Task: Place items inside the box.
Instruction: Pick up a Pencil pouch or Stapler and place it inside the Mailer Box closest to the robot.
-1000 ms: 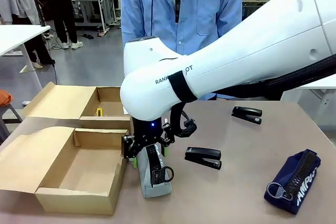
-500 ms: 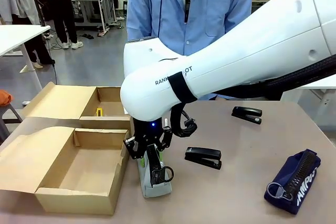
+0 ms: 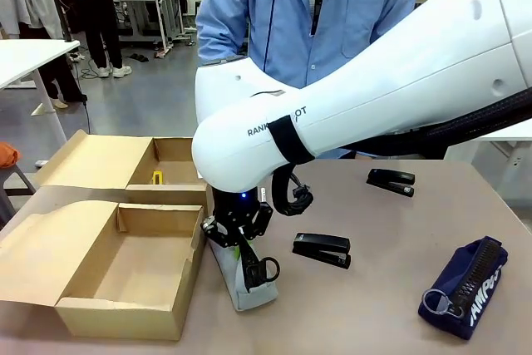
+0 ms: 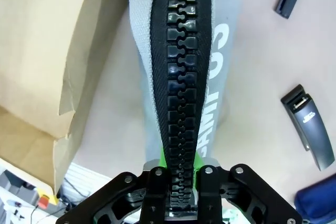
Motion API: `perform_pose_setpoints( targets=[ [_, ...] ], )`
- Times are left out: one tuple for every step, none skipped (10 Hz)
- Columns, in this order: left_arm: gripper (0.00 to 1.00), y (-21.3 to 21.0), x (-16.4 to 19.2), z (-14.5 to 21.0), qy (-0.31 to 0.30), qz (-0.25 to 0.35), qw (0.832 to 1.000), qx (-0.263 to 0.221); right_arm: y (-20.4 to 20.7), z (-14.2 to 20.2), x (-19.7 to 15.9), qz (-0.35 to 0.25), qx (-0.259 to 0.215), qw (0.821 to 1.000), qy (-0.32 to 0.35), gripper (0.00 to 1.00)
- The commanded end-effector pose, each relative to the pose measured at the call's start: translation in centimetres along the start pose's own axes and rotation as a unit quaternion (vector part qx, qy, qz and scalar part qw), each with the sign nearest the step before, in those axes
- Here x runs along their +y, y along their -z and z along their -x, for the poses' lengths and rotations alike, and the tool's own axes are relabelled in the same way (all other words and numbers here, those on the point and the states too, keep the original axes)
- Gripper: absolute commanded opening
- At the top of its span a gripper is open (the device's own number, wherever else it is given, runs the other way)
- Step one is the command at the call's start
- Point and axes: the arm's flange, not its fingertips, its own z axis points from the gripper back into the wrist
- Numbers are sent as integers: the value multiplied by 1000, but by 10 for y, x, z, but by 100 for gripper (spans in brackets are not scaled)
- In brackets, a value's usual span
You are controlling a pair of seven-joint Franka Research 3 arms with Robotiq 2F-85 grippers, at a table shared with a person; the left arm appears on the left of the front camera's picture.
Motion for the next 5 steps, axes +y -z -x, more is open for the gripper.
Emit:
perform_pose_setpoints(
  targets=[
    [100,0,-1,0,10,8,1000,-5,-1,6,-1,14,-5,1000,8,0],
    [100,0,-1,0,10,8,1000,-5,-7,8,-2,12,-6,1000,14,0],
    [100,0,-1,0,10,8,1000,-5,-18,12,-4,2,4,999,41,0],
    [100,0,-1,0,10,8,1000,-5,-41,25,-4,-3,-1,998,61,0],
    [100,0,-1,0,10,8,1000,-5,-71,47,2,3,-10,995,99,0]
  ],
)
